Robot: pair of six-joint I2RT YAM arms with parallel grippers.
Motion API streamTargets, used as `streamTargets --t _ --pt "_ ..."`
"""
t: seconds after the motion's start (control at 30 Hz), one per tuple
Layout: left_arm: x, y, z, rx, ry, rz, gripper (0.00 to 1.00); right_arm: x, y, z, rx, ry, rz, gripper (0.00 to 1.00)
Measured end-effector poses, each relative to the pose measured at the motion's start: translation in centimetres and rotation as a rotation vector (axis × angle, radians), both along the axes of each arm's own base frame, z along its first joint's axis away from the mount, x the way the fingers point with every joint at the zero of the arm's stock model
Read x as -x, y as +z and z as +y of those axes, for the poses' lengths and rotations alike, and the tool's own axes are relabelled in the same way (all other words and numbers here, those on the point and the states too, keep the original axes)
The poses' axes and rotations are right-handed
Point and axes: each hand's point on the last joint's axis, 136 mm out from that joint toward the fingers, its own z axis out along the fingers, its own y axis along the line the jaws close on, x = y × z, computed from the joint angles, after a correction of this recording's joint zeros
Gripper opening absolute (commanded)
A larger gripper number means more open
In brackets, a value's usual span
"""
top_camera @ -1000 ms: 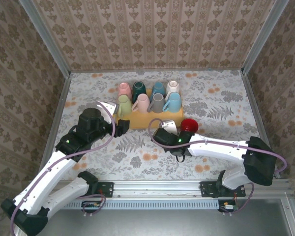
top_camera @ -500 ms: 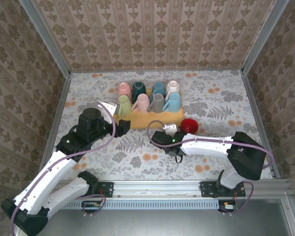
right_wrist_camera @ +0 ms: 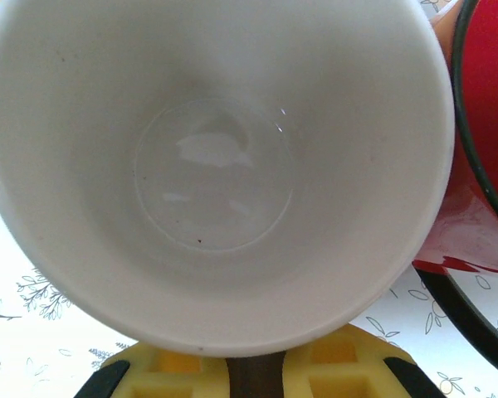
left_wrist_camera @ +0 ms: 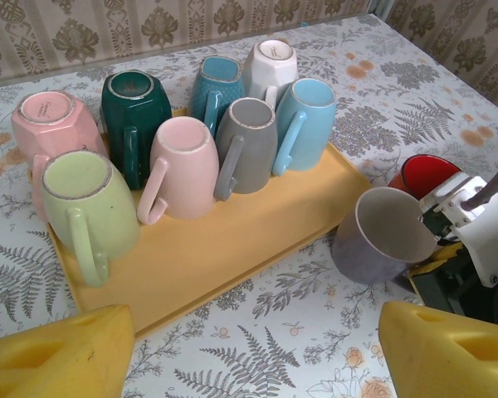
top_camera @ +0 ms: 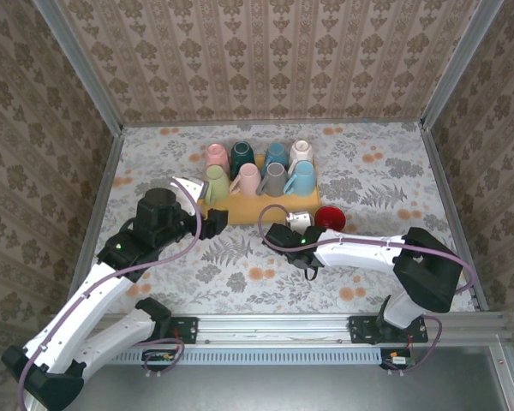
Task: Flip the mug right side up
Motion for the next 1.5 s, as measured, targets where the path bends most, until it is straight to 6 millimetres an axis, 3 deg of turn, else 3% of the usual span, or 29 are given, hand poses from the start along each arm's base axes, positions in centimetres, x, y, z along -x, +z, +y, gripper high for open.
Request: streamTargets --t 0.3,0.47,0.77,0.87,0.97,1.1,1.23,1.5 --pt "0.0 0.0 0.0 -0.002 -0.004 -0.002 0.84 -0.3 0.0 0.1 -0.006 -0.005 -0.010 0.17" --pt "0.0 0.0 0.0 -0.004 -0.005 -0.004 0.85 -0.4 0.1 0.0 -0.002 -0.011 -0.020 0.35" --pt "0.1 0.0 -0.1 -0.004 -0.014 -0.004 0.85 -0.5 0.2 -0.1 0.000 -0.011 -0.024 0.34" --pt "0.1 -0.3 -0.1 -0.010 -0.016 -0.001 0.85 -0.5 0.7 -0.1 -0.019 -0.007 -0.034 0.42" --pt "0.1 -0.4 -0.1 -0.016 -0.019 -0.003 0.85 -0.3 2.3 -0.1 -0.071 0.007 -0.062 0.57" --pt "0.1 -0.5 -0.1 -0.018 -0.019 -0.001 0.85 -0.1 6.1 0.4 -0.186 0.051 -0.126 0.65" --pt "0.1 -0.6 -0.1 -0.020 -0.019 0.001 0.85 0.5 10.0 0.6 -0.289 0.124 -0.186 0.65" --pt "-0.9 -2.7 -0.6 -0.059 -0.006 0.076 0.84 1.4 14.0 1.3 -0.339 0.301 -0.194 0.60"
